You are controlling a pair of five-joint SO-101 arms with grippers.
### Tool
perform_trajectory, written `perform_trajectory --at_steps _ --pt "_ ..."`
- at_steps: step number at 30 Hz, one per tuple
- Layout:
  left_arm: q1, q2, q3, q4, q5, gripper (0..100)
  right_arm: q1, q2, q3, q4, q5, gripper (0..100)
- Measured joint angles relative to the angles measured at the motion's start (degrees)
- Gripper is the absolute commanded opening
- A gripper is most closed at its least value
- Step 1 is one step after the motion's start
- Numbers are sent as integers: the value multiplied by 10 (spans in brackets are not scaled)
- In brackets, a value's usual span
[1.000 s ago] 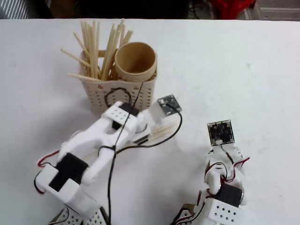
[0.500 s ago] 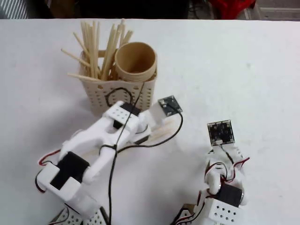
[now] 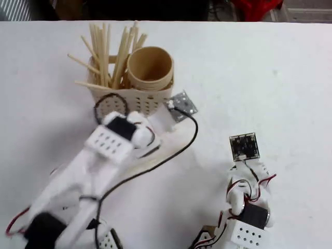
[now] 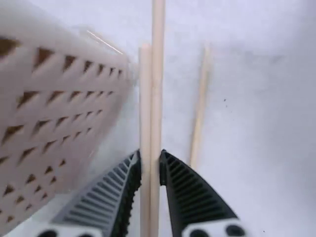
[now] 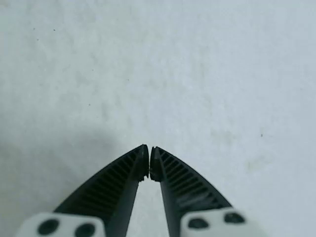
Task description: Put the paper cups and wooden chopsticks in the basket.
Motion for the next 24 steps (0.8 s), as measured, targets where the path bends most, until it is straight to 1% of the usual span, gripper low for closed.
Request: perform_trajectory --at_steps 5,10,12,15,18,21,24 --pt "0 -156 -16 33 12 23 0 0 0 0 0 25" --pt "-1 -268 -101 40 40 23 0 0 0 0 0 25" --pt "-1 -286 -152 40 67 23 0 0 0 0 0 25" --pt "-5 -289 -235 37 127 23 0 0 0 0 0 25" --pt "-28 -284 -296 -16 170 23 0 0 0 0 0 25" --pt "-79 -248 -316 -98 199 23 0 0 0 0 0 25" --pt "-136 -176 -322 -166 241 23 0 0 0 0 0 25"
